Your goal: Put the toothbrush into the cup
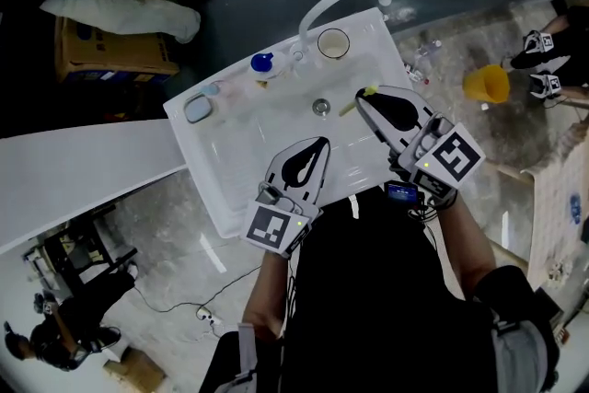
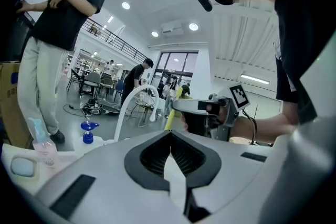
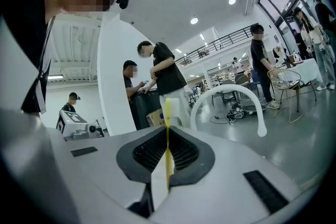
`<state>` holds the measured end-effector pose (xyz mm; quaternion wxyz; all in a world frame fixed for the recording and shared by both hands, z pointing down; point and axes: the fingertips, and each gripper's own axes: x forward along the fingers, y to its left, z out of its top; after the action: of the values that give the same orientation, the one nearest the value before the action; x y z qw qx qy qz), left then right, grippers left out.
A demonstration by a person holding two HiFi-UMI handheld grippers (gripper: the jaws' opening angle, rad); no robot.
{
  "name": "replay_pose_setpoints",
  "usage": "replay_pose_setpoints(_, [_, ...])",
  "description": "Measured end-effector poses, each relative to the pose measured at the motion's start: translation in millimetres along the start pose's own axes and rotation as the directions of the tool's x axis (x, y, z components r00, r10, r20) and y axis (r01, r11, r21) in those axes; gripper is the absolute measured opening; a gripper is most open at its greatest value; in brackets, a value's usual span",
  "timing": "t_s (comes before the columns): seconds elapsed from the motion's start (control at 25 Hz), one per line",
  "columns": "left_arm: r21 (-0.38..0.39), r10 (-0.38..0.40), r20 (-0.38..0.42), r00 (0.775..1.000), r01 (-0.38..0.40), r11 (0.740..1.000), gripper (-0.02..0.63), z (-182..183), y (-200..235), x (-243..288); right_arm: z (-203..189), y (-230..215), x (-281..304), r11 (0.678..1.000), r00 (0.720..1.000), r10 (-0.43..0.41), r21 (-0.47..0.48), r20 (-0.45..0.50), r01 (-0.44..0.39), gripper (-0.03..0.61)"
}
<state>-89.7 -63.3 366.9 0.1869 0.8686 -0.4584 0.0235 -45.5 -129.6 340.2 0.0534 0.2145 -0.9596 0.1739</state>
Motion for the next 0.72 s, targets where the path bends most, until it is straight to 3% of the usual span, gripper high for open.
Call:
replay_pose_setpoints(0.48, [-0.07,0.07,-0.055,0.996,-0.074,0.995,0.011,-28,10,-3,6,-77,60,0.995,1.0,-0.004,-0.103,-0.009,0.003,0.025])
replay_pose_setpoints(0.72, [-0.099,0.081,-0.078,0.994,-0.089,0.991,0.011,-45,13,-2,-6,-110,86,0.993,1.0,-0.027,-0.111,-0.007,0.026,0.025])
